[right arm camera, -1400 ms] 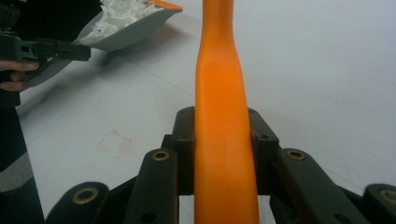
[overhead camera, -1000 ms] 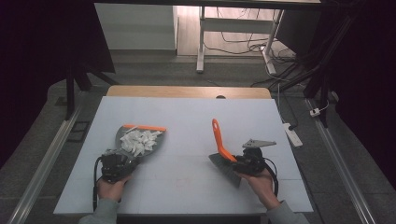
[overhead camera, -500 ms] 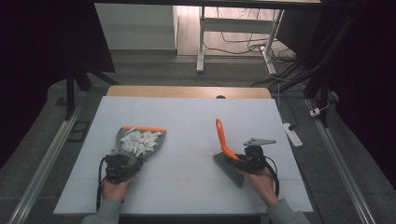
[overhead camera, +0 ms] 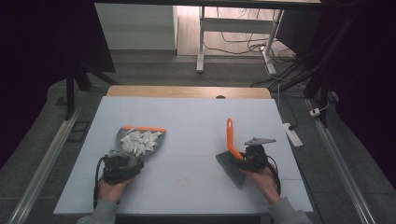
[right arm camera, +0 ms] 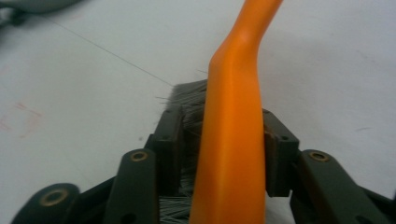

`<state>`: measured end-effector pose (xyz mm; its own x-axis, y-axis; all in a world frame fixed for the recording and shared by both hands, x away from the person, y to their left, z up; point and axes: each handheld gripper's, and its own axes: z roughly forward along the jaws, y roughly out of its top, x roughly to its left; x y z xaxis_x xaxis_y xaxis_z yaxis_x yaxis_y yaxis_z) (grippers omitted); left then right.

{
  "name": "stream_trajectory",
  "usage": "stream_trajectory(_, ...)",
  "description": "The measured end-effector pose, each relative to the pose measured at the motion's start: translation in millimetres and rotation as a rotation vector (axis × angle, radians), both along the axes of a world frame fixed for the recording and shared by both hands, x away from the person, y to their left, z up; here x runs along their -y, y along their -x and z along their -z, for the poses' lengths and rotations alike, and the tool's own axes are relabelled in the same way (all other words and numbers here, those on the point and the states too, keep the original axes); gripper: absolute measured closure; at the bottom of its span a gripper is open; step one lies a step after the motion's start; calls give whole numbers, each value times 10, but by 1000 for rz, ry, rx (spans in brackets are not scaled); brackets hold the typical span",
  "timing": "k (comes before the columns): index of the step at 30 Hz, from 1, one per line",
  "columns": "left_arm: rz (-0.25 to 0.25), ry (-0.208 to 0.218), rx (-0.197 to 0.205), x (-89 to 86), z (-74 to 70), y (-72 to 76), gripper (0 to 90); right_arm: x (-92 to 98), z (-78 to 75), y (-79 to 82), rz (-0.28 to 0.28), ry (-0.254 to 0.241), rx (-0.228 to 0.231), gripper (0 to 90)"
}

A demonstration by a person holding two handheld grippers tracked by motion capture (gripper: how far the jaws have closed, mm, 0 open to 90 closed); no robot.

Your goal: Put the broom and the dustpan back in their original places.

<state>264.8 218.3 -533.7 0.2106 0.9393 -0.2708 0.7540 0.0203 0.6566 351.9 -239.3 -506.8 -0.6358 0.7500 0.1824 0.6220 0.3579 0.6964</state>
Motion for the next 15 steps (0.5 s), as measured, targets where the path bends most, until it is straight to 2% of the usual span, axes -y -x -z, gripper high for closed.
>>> stream_trajectory(2,14,0,15,-45,-28,34,344,15,12,-19,8,1,-11,528)
stream_trajectory(7,53,-38,57,-101,-95,90,348,33,46,-64,33,42,-16,464)
stream_trajectory(12,124,-31,81,-100,-192,107,348,54,74,-98,52,42,-44,444)
stream_trajectory(13,146,-32,85,-100,-214,111,348,54,76,-98,57,46,-45,434)
stream_trajectory(15,174,-37,99,-105,-245,119,348,45,68,-83,81,84,-19,435)
